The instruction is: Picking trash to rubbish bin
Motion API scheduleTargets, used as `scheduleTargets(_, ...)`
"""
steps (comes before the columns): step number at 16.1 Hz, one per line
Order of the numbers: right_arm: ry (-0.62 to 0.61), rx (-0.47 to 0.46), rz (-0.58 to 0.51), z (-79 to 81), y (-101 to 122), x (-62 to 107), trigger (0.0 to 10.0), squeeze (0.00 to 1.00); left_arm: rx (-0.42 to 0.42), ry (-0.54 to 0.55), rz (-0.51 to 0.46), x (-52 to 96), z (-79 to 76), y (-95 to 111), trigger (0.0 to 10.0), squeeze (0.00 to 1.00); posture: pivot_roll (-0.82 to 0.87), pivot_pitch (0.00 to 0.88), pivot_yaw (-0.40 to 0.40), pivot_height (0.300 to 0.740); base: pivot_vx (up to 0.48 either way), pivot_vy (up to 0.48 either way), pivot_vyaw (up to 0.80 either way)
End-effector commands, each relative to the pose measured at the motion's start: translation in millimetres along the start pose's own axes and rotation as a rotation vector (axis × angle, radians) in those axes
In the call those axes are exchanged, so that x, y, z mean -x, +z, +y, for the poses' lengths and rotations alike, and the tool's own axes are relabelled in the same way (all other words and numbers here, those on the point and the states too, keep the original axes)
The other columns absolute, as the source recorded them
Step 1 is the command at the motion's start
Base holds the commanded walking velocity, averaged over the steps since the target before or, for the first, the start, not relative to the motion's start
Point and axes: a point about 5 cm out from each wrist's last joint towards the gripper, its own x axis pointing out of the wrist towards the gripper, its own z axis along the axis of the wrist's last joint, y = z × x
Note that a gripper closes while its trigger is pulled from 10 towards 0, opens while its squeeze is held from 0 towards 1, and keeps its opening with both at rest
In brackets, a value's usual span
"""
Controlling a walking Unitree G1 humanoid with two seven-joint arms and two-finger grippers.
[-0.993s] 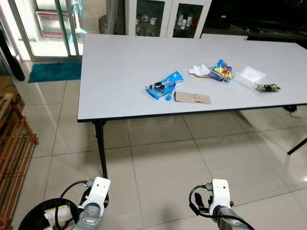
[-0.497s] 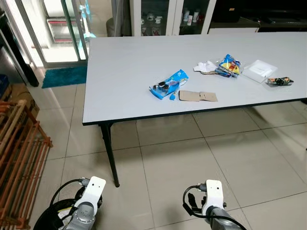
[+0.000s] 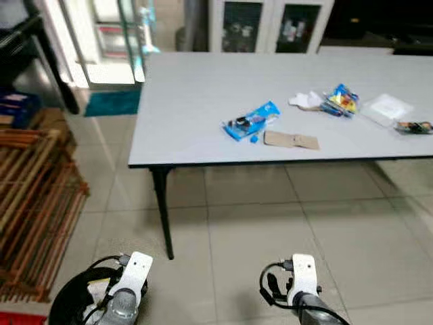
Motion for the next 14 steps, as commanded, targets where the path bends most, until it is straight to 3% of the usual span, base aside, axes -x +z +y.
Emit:
scheduleTargets(1,0.004,0.021,0.017,-1.4,-2.7,0.6,10.0,0.0,0.008,0.014,-0.003,-0.5,0.8,2.1,10.0,0.0,-0.01,0.0,-0.076,0.74,0.0,0.0,0.0)
scheduleTargets(4,0.008,0.026,0.017,-1.2,-2.8,0.6,10.0,0.0,0.005,0.017,0.002,-0.1,1.0,0.1,10.0,0.0,-0.01,0.0,-0.075,0.74,0.0,0.0,0.0)
scheduleTargets(7,0.014,0.039,0.018,-0.4,-3.7,0.9,10.0,0.0,-0.003,0.022,0.007,0.2,2.2,-1.8,10.0,0.0,-0.02,0.0,-0.071,0.74,0.0,-0.309,0.0)
scheduleTargets(12,0.013,0.039,0.02,-1.1,-5.4,1.5,10.0,0.0,-0.011,0.019,0.007,0.1,1.2,-1.2,10.0,0.0,-0.02,0.0,-0.071,0.74,0.0,-0.378,0.77)
scheduleTargets(14,0.014,0.039,0.02,-2.0,-5.5,1.6,10.0,0.0,-0.011,0.019,0.007,0.1,0.2,-0.4,10.0,0.0,-0.02,0.0,-0.075,0.74,0.0,-0.345,0.0)
